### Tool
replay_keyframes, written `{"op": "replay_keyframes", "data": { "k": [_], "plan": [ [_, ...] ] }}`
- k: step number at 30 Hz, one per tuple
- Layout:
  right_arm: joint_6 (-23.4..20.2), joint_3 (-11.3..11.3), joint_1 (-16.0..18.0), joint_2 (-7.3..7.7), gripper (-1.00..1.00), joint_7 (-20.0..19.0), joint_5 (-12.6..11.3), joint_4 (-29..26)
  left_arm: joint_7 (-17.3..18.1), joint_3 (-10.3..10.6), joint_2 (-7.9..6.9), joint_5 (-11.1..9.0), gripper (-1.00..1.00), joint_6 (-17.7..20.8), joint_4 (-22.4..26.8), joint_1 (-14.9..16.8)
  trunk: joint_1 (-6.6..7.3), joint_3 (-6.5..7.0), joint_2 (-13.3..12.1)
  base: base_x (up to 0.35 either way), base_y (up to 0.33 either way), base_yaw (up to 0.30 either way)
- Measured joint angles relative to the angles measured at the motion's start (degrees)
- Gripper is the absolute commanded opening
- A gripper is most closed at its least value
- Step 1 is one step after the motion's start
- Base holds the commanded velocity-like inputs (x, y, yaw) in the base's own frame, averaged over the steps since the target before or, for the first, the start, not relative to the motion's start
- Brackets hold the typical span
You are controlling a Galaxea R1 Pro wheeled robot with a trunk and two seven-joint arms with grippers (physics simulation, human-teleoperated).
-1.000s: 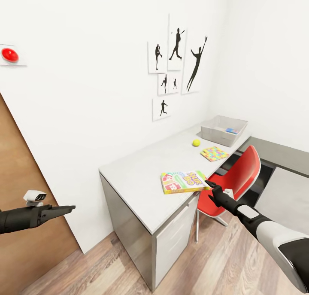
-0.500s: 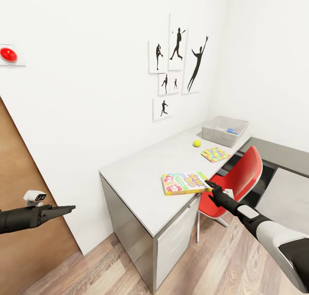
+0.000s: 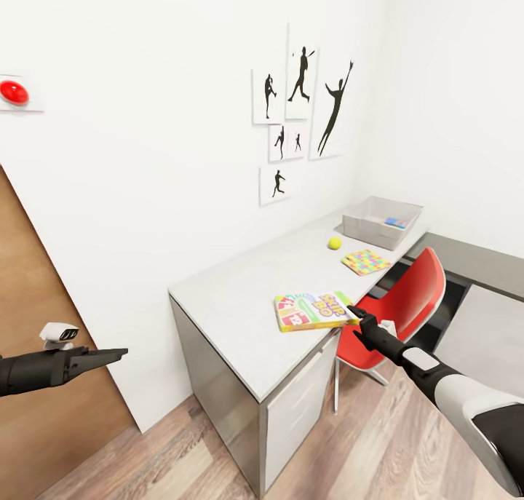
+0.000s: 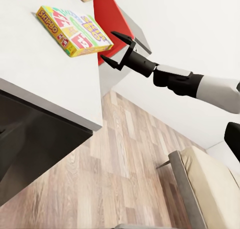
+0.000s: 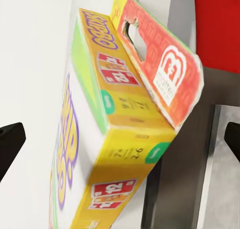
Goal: Put all the toys in the child's room - the three board games (two on the bed and one on the table), the two jigsaw puzzles on the table, and the tennis ball on the table - inside the toy box on the table in the child's room.
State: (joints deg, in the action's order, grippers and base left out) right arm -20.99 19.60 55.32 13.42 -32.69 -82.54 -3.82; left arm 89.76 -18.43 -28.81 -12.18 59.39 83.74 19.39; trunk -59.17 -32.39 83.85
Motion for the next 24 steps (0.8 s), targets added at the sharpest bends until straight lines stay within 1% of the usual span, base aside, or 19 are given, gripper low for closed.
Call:
{"op": "replay_keyframes", "data": {
  "k": [8,21,22,24],
  "plan": [
    [0.0,0.0,0.0,0.00,1.00,0.2,0.0,0.0,0.0,0.1,0.00,0.0,1.00,0.0,0.0,0.0,0.01,0.00,0.0,0.071,0.032,0.000],
    [0.0,0.0,0.0,-0.07,1.00,0.4,0.1,0.0,0.0,0.1,0.00,0.0,1.00,0.0,0.0,0.0,0.00,0.00,0.0,0.007,0.003,0.000],
    [0.0,0.0,0.0,-0.08,-1.00,0.4,0.1,0.0,0.0,0.1,0.00,0.0,1.00,0.0,0.0,0.0,0.00,0.00,0.0,0.000,0.000,0.000],
    [0.1,0.0,0.0,-0.08,-1.00,0.4,0.1,0.0,0.0,0.1,0.03,0.0,1.00,0.0,0.0,0.0,0.00,0.00,0.0,0.000,0.000,0.000]
  ]
}}
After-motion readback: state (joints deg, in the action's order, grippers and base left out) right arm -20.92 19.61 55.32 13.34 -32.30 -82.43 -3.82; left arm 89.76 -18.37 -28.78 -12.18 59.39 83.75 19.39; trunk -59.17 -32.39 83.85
